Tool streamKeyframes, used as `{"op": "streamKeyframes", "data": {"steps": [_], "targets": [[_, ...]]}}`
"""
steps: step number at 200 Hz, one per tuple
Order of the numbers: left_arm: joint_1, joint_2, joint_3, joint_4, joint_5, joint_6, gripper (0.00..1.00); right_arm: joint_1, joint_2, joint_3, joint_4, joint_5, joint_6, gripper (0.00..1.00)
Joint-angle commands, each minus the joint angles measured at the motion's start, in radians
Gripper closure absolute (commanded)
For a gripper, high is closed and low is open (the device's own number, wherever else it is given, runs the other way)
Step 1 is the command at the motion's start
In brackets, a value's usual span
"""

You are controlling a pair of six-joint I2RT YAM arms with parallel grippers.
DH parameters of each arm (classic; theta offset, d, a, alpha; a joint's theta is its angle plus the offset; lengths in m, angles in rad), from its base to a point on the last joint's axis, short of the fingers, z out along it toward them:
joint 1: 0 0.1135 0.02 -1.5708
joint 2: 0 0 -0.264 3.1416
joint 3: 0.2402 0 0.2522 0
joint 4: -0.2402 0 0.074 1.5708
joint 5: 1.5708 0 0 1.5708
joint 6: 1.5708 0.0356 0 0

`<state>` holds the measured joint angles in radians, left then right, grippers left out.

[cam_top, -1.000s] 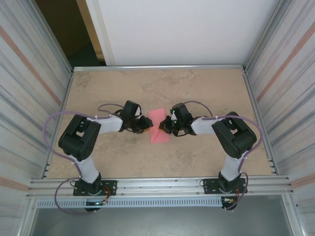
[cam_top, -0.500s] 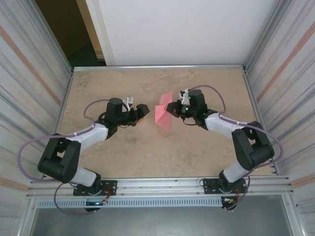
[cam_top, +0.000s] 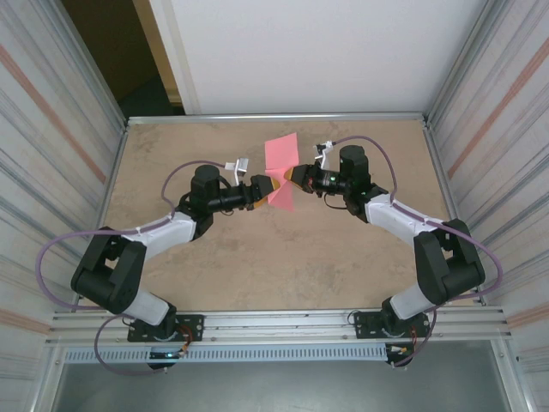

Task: Fold a paper plane with a square sheet of paper (pick it up from the middle)
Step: Turn over the paper at the center of the table.

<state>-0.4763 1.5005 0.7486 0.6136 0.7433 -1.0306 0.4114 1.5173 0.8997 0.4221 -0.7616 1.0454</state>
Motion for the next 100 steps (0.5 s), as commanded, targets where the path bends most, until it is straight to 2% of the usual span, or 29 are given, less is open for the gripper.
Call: {"op": "streamKeyframes", "data": {"steps": [1,59,100], "targets": [[-0.001,0.026,0.046,0.078,0.066,-0.034,0.16,-0.007,-0.027,0.025,0.053,-0.052,0.050,1.00],[-0.004,0.055,0.056,0.145,0.100,-0.062,0.32,-0.012,-0.020,0.016,0.072,-0.072,0.076,1.00],[-0.002,0.050,0.057,0.129,0.099,-0.063,0.40,-0.028,-0.019,0.000,0.054,-0.071,0.075,0.99]]}}
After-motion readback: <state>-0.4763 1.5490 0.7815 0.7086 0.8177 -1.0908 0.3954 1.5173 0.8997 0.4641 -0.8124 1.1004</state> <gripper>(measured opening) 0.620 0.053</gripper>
